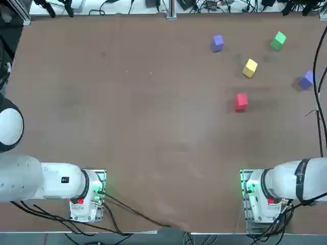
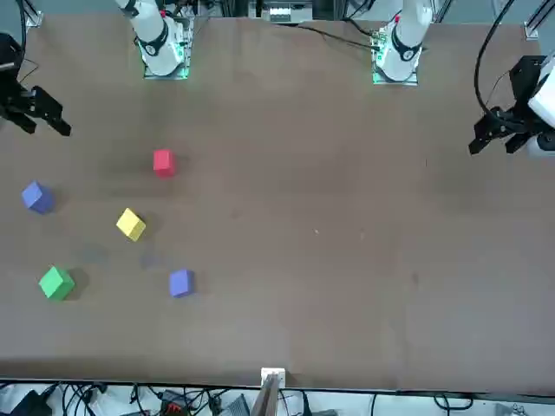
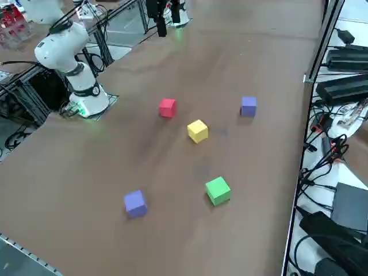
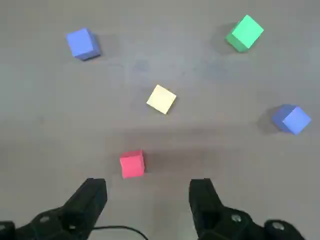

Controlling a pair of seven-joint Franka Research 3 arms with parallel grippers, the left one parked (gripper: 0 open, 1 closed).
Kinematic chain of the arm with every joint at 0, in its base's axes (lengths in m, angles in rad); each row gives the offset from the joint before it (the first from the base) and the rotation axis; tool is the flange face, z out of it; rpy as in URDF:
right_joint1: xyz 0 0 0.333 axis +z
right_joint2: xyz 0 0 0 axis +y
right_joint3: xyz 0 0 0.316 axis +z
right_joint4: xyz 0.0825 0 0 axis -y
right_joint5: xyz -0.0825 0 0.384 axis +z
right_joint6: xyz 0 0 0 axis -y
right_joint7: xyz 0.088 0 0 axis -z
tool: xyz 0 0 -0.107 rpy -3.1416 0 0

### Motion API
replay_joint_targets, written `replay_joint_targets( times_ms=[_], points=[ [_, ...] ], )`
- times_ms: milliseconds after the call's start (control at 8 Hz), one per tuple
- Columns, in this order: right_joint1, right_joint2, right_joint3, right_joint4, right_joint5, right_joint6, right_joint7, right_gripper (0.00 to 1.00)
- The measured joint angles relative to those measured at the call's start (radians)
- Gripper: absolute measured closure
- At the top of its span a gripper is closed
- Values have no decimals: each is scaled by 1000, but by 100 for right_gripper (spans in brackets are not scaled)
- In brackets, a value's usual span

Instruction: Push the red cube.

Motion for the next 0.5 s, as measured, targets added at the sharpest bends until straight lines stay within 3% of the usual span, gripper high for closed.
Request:
replay_joint_targets(
  times_ms=[500],
  points=[
    [10, 14, 0, 0, 15, 1, 25, 0]
  ],
)
